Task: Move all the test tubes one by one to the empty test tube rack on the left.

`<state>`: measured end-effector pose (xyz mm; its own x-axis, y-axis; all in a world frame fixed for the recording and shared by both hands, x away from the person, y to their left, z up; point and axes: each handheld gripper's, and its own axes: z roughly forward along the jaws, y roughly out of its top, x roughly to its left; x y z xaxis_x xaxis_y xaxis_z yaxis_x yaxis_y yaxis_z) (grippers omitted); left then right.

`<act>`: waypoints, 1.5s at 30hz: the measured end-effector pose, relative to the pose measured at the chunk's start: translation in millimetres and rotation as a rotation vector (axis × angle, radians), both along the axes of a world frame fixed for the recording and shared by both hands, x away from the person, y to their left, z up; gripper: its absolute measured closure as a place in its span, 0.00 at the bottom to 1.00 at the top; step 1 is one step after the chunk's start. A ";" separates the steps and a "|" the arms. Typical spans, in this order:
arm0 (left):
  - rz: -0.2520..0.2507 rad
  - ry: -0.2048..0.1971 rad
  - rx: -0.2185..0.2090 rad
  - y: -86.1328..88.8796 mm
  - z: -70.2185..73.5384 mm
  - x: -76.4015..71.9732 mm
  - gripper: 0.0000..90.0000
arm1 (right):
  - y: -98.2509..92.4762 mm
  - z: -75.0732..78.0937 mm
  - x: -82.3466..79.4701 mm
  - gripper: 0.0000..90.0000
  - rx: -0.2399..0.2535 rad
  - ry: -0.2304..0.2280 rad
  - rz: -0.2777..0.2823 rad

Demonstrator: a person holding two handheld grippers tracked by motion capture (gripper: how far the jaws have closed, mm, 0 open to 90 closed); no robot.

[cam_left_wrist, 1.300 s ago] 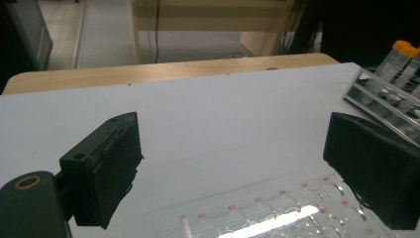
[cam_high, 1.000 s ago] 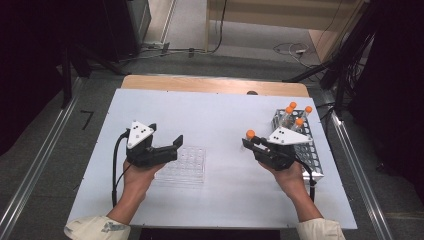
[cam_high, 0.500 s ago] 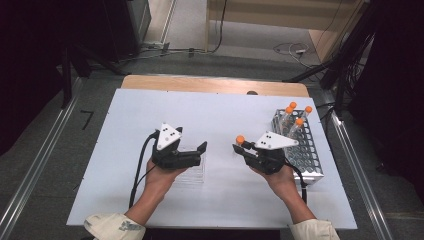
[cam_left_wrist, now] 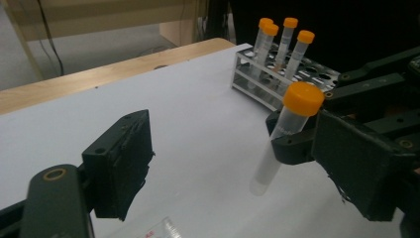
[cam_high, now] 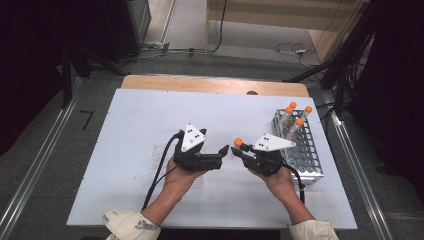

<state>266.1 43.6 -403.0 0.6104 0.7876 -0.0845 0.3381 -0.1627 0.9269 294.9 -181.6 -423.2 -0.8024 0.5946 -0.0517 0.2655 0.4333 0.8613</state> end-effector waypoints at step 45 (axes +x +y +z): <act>-0.040 -0.028 -0.108 43.2 26.2 -2.3 0.78 | -1.1 -2.3 1.0 0.39 0.052 0.066 0.013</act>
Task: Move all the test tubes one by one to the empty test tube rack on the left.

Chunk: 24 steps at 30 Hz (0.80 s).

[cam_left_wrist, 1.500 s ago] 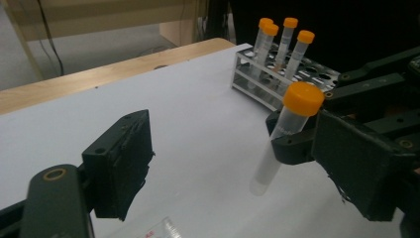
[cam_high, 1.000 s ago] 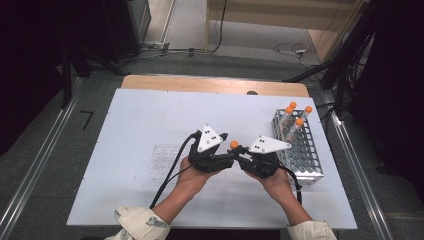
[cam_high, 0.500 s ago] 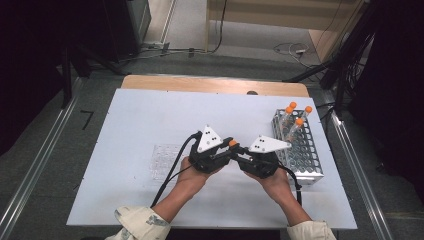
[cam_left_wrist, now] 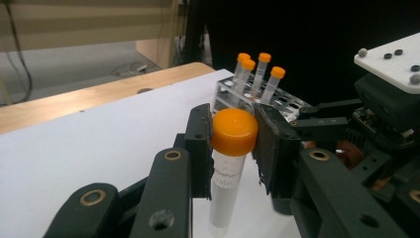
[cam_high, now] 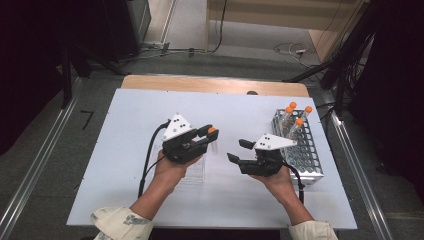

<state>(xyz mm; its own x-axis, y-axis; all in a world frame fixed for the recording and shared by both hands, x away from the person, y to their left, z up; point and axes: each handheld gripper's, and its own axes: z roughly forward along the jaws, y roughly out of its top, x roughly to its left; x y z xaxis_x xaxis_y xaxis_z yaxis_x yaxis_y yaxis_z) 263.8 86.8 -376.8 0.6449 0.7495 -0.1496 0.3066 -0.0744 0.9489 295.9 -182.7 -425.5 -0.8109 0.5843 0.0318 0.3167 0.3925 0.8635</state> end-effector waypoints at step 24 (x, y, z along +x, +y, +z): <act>0.312 0.036 0.084 101.9 -25.4 -11.3 0.78 | -2.7 -2.3 1.4 0.31 -0.009 0.009 -0.026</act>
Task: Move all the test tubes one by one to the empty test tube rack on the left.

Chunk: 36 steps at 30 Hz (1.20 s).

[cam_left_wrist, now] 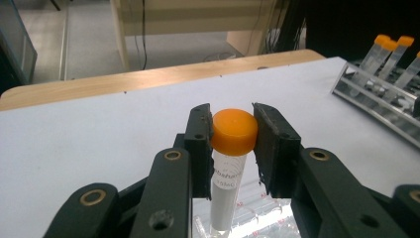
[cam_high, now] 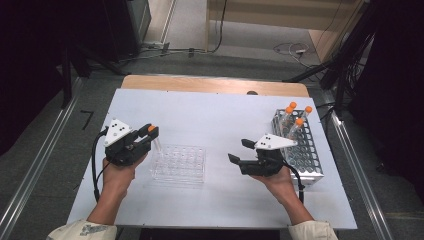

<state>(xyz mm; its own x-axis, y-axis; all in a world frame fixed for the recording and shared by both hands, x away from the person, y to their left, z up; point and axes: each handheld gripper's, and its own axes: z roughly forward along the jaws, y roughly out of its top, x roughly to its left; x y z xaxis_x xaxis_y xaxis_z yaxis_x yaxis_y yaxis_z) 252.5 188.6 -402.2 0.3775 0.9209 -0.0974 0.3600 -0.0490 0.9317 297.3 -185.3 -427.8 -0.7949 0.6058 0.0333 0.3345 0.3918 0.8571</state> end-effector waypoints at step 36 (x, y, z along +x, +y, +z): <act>0.028 0.037 -0.040 -3.3 -25.8 -5.4 0.22 | -9.6 3.9 -2.7 0.32 0.013 -0.009 -0.025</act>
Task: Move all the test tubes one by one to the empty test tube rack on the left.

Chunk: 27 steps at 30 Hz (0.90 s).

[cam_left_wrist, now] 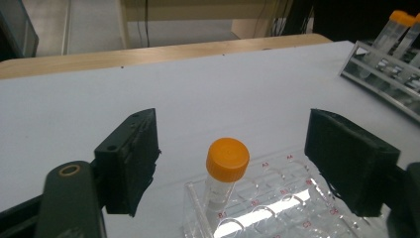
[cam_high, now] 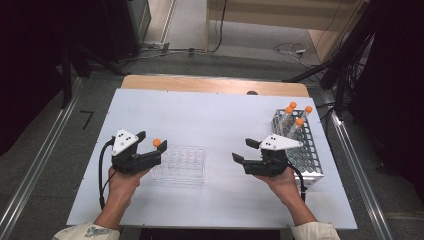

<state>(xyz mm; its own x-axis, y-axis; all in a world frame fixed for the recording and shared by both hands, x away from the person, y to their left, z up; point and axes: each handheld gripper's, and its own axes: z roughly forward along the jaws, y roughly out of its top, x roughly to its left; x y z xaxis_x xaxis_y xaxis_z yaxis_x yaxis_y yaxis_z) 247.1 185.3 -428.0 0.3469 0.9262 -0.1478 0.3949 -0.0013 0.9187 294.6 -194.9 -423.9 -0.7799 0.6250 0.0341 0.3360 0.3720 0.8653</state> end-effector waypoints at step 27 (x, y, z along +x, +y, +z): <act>0.131 -0.011 -0.006 16.2 -6.6 4.4 0.13 | -75.3 34.0 15.6 0.32 0.061 -0.081 -0.256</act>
<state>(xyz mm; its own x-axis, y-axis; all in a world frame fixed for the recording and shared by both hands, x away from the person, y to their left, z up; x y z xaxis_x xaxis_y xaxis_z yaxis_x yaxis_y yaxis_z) 251.5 201.5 -434.6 0.2244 0.9628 -0.1509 0.3815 0.0557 0.9227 310.2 -270.2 -389.9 -0.5986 0.8007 0.0221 0.3412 0.2300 0.9114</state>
